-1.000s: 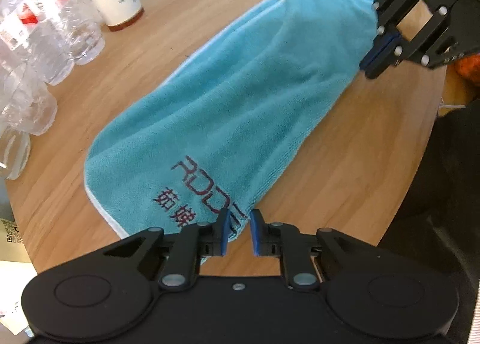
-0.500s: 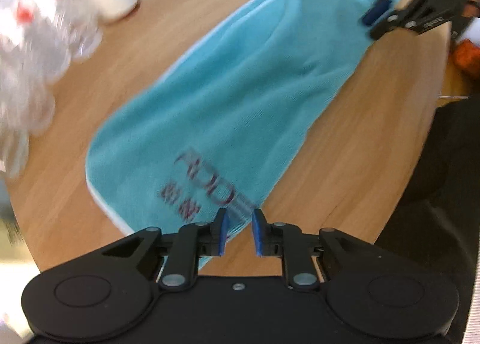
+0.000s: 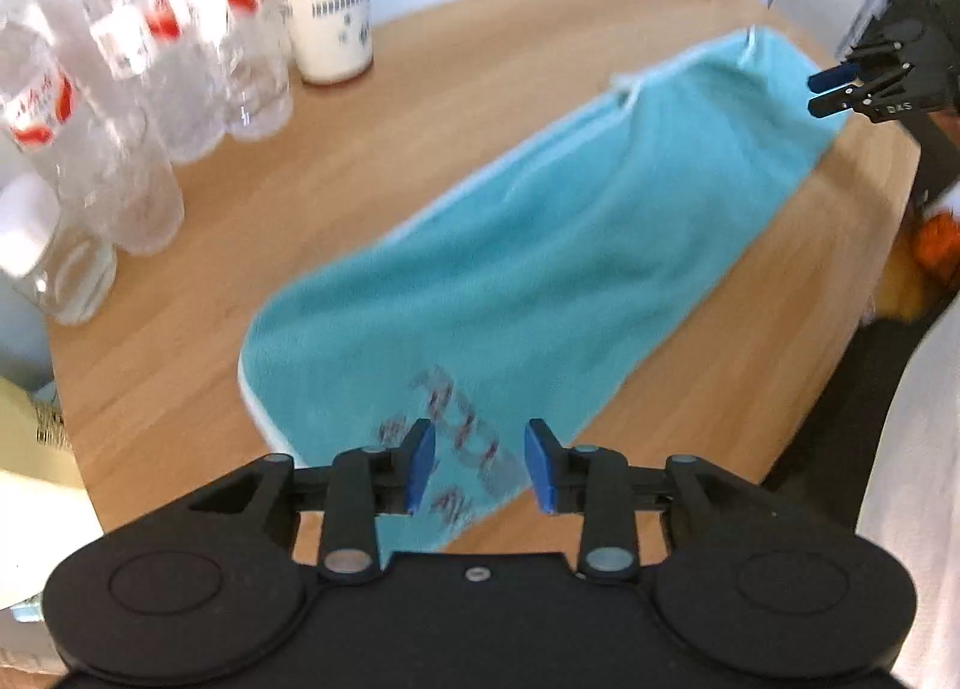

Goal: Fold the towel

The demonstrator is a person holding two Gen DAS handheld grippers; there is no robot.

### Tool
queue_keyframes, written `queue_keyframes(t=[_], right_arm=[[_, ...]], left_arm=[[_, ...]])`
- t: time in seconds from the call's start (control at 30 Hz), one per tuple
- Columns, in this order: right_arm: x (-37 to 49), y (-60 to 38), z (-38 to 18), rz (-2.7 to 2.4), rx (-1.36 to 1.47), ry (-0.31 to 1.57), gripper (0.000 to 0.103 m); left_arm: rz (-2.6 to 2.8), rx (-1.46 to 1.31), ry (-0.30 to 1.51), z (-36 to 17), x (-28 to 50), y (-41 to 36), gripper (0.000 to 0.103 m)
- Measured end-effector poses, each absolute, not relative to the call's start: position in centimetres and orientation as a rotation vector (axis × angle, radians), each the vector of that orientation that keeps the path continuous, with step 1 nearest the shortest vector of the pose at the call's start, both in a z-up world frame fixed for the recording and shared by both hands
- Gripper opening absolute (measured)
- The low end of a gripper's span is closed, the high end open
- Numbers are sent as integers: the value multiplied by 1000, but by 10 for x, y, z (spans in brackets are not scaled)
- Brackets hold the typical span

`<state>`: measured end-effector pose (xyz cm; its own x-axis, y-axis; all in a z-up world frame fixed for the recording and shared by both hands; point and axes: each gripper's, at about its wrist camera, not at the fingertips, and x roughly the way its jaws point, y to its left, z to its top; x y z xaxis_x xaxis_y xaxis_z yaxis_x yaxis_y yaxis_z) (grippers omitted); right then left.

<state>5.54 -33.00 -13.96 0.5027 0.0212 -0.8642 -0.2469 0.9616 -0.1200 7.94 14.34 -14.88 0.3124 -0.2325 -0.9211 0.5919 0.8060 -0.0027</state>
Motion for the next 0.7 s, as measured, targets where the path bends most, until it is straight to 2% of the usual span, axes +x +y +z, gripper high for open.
queue_keyframes(t=[0.23,0.37,0.43,0.53,0.7], right_arm=[[106,-426,-157,40,-186,1049,37],[132,-437,-172,148,-234,1060,39],[143,-439,-177,216,-225,1055,39],[155,-435,-189,308,-283,1049,41],[172,-435,-206,403,-355,1080,40]], left_arm=[[-352,316,1150,-173,105,94,33],[-250,246,1162,-176,111,70,34],[-188,199,1169,-177,113,53,41],[-144,178,1171,-182,111,30,45],[-24,190,1198,-200,110,3,45]])
